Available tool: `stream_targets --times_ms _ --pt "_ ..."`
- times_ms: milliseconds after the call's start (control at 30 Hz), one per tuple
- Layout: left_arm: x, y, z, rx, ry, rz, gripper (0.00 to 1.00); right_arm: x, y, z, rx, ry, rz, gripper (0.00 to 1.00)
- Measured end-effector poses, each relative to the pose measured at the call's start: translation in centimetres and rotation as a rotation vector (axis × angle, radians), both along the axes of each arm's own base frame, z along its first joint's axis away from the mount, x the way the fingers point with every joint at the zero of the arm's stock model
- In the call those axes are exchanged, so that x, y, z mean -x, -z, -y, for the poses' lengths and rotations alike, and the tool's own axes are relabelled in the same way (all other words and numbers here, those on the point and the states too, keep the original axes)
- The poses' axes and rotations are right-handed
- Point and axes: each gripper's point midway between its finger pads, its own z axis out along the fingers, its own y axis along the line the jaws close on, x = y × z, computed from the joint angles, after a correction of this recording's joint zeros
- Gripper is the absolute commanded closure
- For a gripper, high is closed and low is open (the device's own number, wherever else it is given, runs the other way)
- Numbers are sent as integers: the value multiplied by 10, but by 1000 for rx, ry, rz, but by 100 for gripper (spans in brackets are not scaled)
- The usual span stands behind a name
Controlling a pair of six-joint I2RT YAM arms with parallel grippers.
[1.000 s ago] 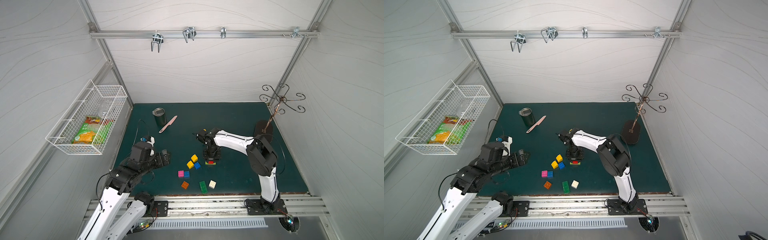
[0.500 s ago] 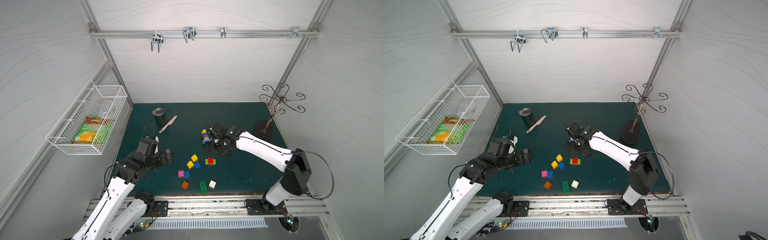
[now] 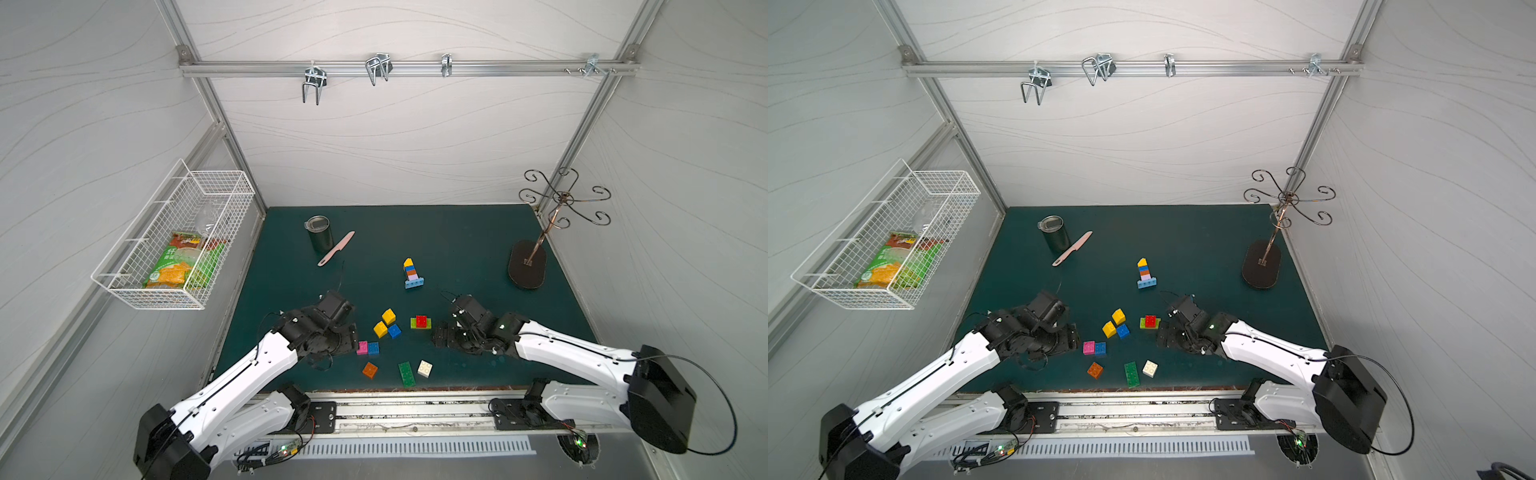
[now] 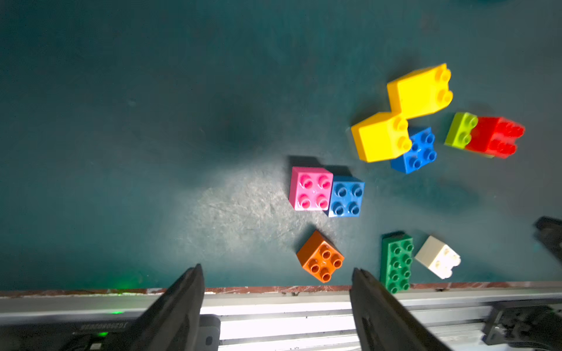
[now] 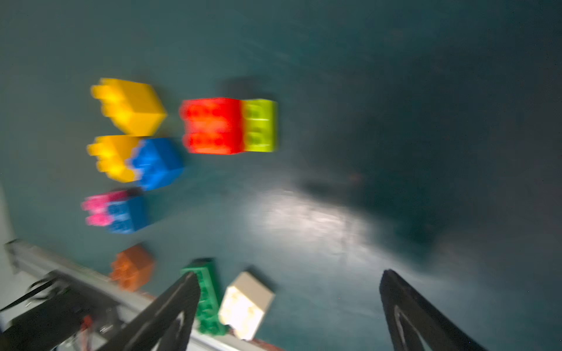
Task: Assemble the number 1 with lego
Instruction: Pick up the lego brick from the center of the board.
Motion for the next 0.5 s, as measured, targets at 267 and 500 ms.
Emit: stream_targets --times_ms 267,500 --pt "23 19 35 -63 135 -34 18 -12 -17 -13 -72 1 79 5" --pt "27 34 49 -75 205 -84 19 -10 -20 -9 -94 3 97 5"
